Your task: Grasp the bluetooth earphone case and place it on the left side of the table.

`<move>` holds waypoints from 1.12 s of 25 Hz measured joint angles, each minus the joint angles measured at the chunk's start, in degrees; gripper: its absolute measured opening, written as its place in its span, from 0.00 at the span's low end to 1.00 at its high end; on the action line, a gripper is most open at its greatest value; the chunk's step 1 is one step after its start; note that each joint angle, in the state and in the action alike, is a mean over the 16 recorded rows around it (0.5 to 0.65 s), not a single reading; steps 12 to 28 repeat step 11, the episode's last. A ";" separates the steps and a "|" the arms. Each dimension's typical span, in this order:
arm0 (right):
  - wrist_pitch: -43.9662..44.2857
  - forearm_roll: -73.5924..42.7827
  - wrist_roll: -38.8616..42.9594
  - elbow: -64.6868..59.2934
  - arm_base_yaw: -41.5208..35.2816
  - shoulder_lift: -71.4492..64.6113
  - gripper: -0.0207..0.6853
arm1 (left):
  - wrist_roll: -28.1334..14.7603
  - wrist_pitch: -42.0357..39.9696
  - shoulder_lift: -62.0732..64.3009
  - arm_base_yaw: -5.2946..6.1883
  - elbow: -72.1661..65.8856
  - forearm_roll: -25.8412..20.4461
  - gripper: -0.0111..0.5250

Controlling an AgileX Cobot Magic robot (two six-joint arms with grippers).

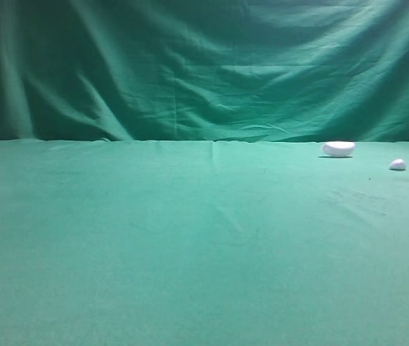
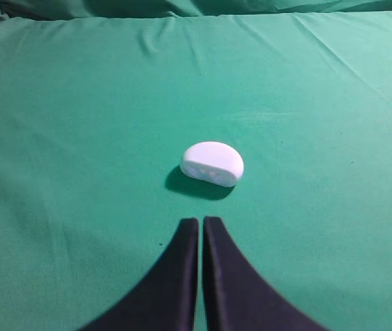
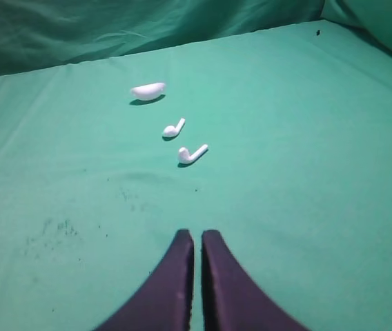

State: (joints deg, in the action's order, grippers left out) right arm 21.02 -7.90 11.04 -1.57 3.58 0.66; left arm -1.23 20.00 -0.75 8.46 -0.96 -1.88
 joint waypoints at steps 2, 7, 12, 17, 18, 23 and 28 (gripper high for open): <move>0.05 0.20 -0.21 -0.03 -0.27 0.00 0.03 | 0.00 0.00 0.00 0.00 0.00 0.00 0.02; 0.29 0.37 -0.81 -0.05 -0.39 0.00 0.03 | 0.00 0.00 0.00 0.00 0.00 0.00 0.02; 0.31 0.41 -0.94 -0.05 -0.42 0.00 0.03 | 0.00 0.00 0.00 0.00 0.00 0.00 0.02; 0.31 0.41 -0.94 -0.05 -0.42 0.00 0.03 | 0.00 0.00 0.00 0.00 0.00 0.00 0.02; 0.31 0.41 -0.94 -0.05 -0.42 0.00 0.03 | 0.00 0.00 0.00 0.00 0.00 0.00 0.02; 0.31 0.41 -0.94 -0.05 -0.42 0.00 0.03 | 0.00 0.00 0.00 0.00 0.00 0.00 0.02; 0.31 0.41 -0.94 -0.05 -0.42 0.00 0.03 | 0.00 0.00 0.00 0.00 0.00 0.00 0.02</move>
